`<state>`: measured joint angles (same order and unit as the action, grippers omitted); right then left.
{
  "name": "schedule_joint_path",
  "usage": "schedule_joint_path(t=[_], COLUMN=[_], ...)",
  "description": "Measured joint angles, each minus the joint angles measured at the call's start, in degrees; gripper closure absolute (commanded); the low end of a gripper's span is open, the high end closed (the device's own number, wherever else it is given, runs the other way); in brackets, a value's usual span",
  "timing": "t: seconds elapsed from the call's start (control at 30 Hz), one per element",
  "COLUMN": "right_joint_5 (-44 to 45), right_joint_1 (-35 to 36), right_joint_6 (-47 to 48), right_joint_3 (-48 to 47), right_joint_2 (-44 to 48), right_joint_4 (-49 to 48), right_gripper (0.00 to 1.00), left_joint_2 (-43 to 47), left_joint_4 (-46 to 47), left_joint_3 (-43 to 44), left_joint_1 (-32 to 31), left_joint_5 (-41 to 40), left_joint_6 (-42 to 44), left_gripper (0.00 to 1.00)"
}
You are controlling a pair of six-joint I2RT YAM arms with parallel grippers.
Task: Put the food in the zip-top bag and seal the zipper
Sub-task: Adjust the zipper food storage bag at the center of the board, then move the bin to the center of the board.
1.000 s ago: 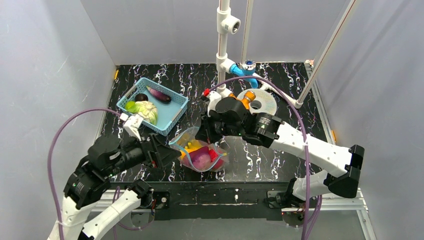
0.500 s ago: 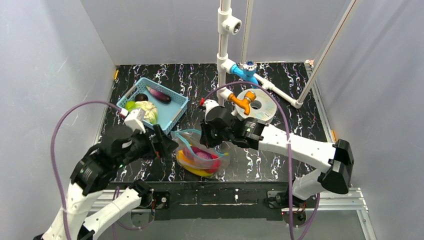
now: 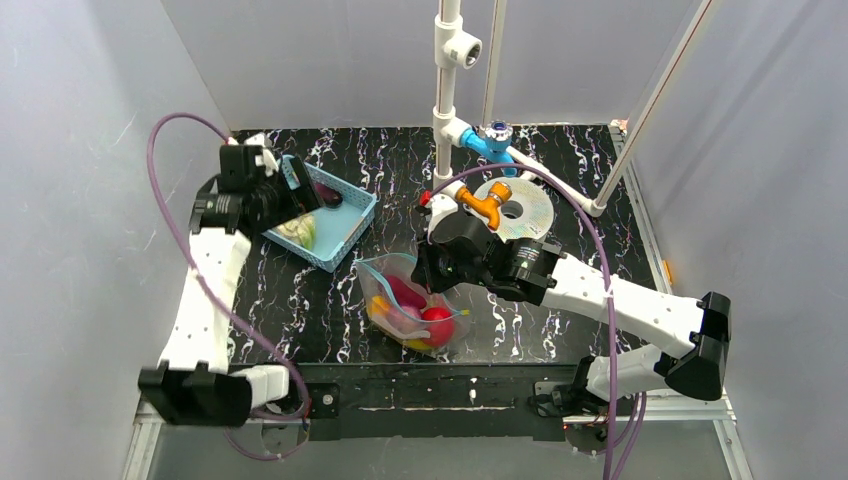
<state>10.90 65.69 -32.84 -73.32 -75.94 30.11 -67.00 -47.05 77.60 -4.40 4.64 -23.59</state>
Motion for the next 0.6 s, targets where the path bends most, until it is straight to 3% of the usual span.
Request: schedule_joint_path(t=[0.2, 0.6], right_joint_5=[-0.3, -0.7], right_joint_1=[0.0, 0.0], right_joint_6=[0.0, 0.1], right_joint_3=[0.0, -0.1], right_joint_2=[-0.1, -0.2], right_joint_4=[0.0, 0.2], right_gripper=[0.99, 0.99], left_joint_2=[-15.6, -34.4], left_joint_4=[6.9, 12.0], left_joint_3=[5.3, 8.5], left_joint_1=[7.6, 9.2], left_joint_5=[-0.5, -9.0], left_joint_6=[3.1, 12.1], left_gripper=[0.02, 0.02])
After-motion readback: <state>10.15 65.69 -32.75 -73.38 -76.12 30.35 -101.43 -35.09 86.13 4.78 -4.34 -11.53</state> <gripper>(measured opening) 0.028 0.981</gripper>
